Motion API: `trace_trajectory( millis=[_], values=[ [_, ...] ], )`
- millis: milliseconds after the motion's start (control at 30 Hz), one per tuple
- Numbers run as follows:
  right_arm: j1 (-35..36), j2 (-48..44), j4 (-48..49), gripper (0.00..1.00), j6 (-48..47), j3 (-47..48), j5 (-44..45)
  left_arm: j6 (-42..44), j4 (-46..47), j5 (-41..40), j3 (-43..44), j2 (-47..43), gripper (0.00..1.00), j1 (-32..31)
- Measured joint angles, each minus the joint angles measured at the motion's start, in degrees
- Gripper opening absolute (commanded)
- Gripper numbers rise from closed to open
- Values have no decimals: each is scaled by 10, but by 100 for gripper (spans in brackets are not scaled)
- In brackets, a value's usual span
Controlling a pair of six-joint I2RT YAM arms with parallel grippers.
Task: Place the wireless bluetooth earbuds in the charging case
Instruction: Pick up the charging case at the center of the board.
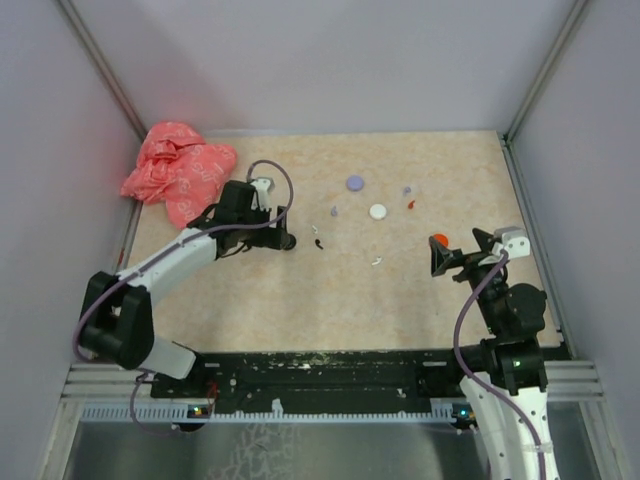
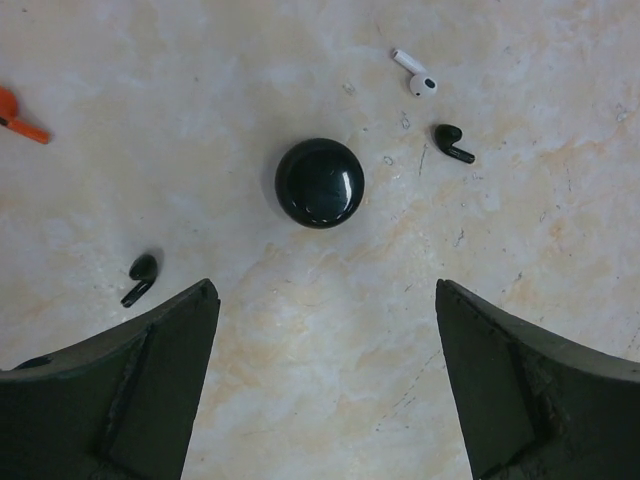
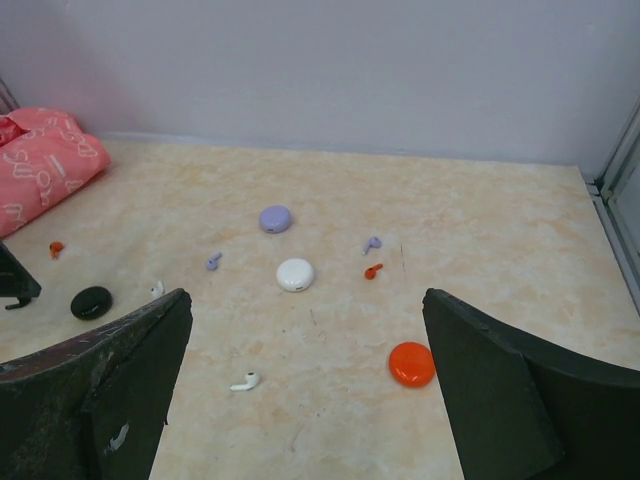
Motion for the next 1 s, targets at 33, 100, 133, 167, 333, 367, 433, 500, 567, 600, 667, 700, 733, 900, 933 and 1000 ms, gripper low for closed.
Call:
trace_trajectory(
  millis=[33, 100, 133, 167, 333, 367, 433, 500, 567, 600, 667, 700, 733, 900, 933, 1000],
  values=[
    [0, -1, 0, 98, 0, 0, 0, 0, -3, 5, 8, 18, 92, 0],
    [0, -5, 4, 98, 1, -3, 0, 3, -9, 16, 23, 50, 91, 0],
    [0, -6, 4, 98, 1, -4, 0, 9, -12, 20, 31, 65, 90, 0],
    [0, -7, 5, 98, 1, -4, 0, 14, -16, 25, 40, 80, 90, 0],
    [0, -7, 7, 98, 1, -4, 0, 44, -40, 37, 100, 153, 86, -3],
    [0, -7, 7, 98, 1, -4, 0, 53, -47, 40, 119, 172, 85, -5],
    [0, -7, 8, 98, 1, -4, 0, 68, -55, 41, 142, 198, 85, -8],
    [0, -9, 8, 98, 1, -5, 0, 81, -67, 41, 159, 217, 84, -11],
    [0, -10, 9, 98, 1, -7, 0, 95, -81, 39, 173, 235, 83, -15],
    [0, -10, 9, 98, 1, -7, 0, 101, -89, 38, 180, 241, 82, -17],
    [0, -10, 9, 98, 1, -7, 0, 113, -102, 33, 193, 254, 81, -20],
    [0, -10, 9, 98, 1, -7, 0, 118, -105, 29, 197, 259, 80, -21],
    [0, -10, 9, 98, 1, -7, 0, 123, -111, 25, 201, 264, 79, -23],
    [0, -10, 9, 98, 1, -7, 0, 141, -131, 5, 212, 281, 76, -33],
    [0, -10, 9, 98, 1, -7, 0, 144, -137, -2, 219, 288, 75, -37],
    [0, -10, 9, 98, 1, -7, 0, 148, -144, -13, 232, 300, 74, -44]
  ],
)
